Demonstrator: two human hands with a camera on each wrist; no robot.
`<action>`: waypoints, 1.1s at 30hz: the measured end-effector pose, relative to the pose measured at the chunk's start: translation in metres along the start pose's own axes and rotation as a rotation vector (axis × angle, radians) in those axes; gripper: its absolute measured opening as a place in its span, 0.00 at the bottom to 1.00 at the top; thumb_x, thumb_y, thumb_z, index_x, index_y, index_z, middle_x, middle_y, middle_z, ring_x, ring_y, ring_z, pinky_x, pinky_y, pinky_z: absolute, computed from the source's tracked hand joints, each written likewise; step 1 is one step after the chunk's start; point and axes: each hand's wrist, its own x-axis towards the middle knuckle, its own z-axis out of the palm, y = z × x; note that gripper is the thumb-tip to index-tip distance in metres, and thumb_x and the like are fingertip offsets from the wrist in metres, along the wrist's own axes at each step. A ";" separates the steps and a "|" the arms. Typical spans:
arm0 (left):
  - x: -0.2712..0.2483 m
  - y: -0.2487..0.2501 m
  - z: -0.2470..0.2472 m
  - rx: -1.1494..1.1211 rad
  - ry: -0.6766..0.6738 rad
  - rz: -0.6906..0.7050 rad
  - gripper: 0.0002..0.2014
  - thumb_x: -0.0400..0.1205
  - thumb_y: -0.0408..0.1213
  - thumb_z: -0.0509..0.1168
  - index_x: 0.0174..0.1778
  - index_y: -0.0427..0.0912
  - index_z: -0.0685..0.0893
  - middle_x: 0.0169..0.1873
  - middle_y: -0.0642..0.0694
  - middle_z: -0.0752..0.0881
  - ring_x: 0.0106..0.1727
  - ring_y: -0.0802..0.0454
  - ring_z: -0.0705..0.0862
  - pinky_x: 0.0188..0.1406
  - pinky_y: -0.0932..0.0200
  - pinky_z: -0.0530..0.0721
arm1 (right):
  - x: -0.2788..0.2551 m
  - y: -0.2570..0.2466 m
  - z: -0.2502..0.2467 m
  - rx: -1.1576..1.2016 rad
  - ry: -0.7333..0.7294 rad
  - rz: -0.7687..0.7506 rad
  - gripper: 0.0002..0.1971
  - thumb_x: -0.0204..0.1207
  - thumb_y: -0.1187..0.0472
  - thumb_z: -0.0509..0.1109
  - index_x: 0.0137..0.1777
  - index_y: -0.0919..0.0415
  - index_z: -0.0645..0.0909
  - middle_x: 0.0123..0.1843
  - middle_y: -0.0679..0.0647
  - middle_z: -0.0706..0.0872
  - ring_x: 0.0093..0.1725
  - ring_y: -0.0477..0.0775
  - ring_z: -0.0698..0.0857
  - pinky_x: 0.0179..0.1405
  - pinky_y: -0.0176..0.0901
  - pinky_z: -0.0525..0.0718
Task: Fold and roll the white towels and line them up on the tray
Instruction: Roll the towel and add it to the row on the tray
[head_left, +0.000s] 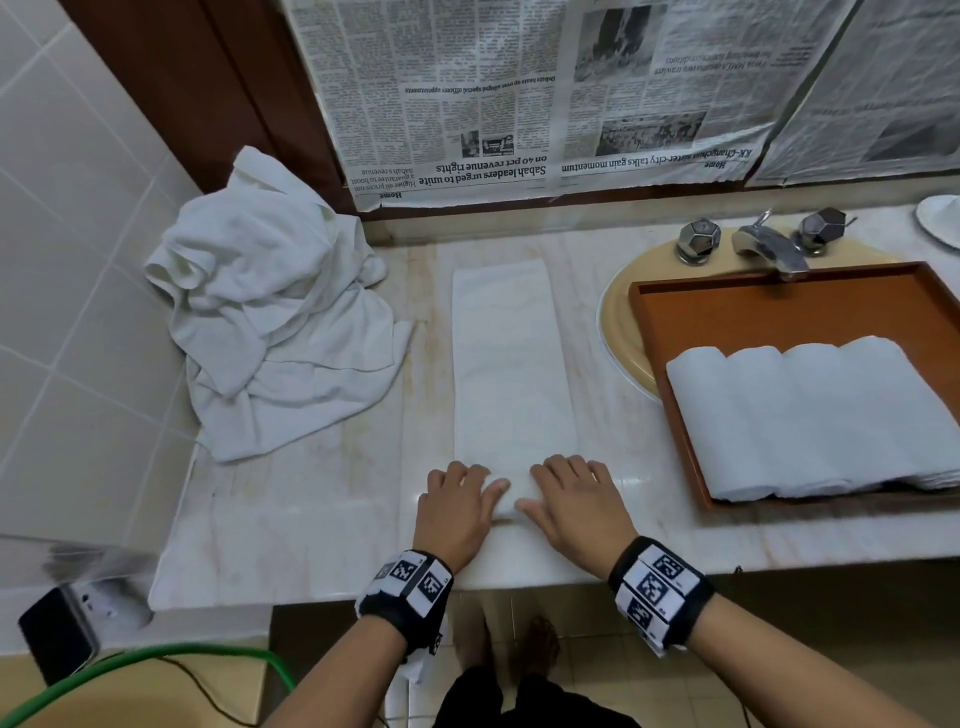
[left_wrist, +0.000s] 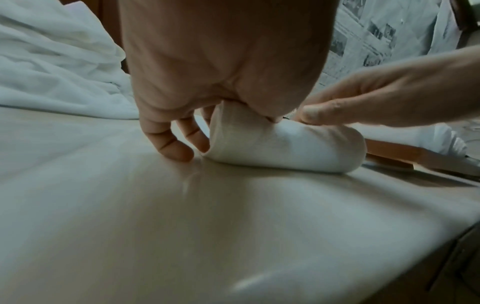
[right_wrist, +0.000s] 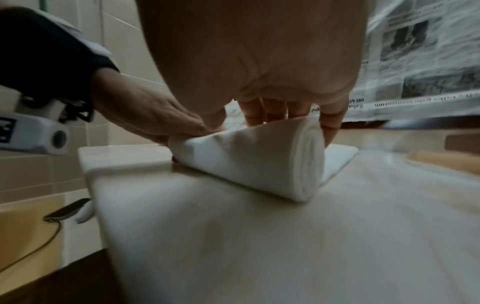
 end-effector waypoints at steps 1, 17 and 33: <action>0.002 0.001 -0.002 -0.025 -0.008 -0.021 0.22 0.88 0.59 0.52 0.69 0.51 0.78 0.63 0.48 0.78 0.66 0.43 0.72 0.62 0.46 0.77 | -0.002 -0.001 0.004 0.007 0.003 -0.002 0.27 0.79 0.37 0.53 0.54 0.56 0.84 0.46 0.53 0.84 0.43 0.58 0.83 0.43 0.53 0.81; -0.003 0.006 0.001 0.018 0.020 0.044 0.18 0.92 0.49 0.48 0.72 0.49 0.75 0.67 0.49 0.75 0.68 0.43 0.70 0.64 0.48 0.74 | 0.009 0.017 -0.007 0.165 -0.155 0.078 0.29 0.78 0.33 0.55 0.66 0.54 0.78 0.61 0.52 0.79 0.60 0.57 0.79 0.59 0.54 0.75; -0.010 -0.013 0.021 0.054 0.154 0.239 0.33 0.84 0.69 0.44 0.71 0.52 0.80 0.66 0.52 0.80 0.66 0.46 0.76 0.55 0.46 0.81 | 0.026 0.030 -0.023 0.450 -0.566 0.177 0.30 0.78 0.32 0.63 0.73 0.51 0.75 0.68 0.53 0.76 0.71 0.56 0.71 0.70 0.55 0.67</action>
